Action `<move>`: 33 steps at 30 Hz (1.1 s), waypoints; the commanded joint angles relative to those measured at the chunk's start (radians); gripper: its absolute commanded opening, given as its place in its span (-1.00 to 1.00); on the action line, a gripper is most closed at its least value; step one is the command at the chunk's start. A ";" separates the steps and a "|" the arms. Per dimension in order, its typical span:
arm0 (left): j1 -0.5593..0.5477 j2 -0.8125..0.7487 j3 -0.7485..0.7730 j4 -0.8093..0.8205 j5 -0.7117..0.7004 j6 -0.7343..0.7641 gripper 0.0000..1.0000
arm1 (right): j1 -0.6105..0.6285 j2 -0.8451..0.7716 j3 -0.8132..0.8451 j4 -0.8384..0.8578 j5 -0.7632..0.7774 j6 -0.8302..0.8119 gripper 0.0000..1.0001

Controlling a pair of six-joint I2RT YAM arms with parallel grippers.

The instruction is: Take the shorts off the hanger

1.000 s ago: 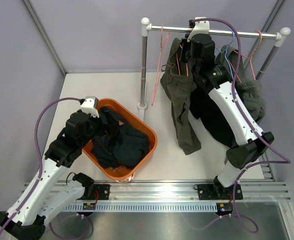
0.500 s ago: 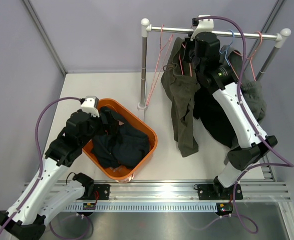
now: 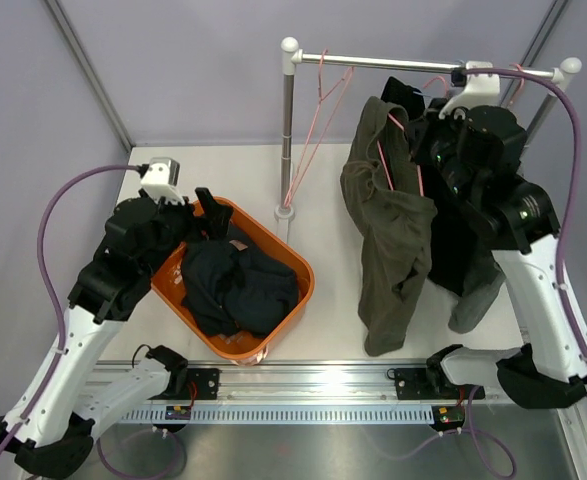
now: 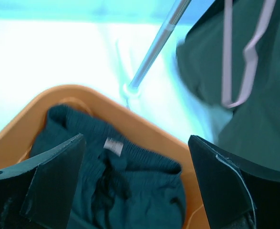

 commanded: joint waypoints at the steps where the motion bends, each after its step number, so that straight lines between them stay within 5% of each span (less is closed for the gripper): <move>1: 0.000 0.039 0.129 0.048 0.061 0.019 0.84 | -0.002 -0.118 -0.077 -0.091 -0.098 0.105 -1.00; 5: -0.044 0.085 0.216 0.079 0.107 0.022 0.83 | -0.002 -0.222 -0.204 -0.134 -0.144 0.147 -1.00; 15: -0.466 0.367 0.459 0.183 -0.045 0.115 0.83 | -0.002 -0.344 -0.283 -0.209 -0.208 0.153 -1.00; 33: -0.535 0.674 0.462 0.472 -0.050 0.094 0.83 | 0.015 -0.283 -0.274 -0.175 -0.242 0.148 -1.00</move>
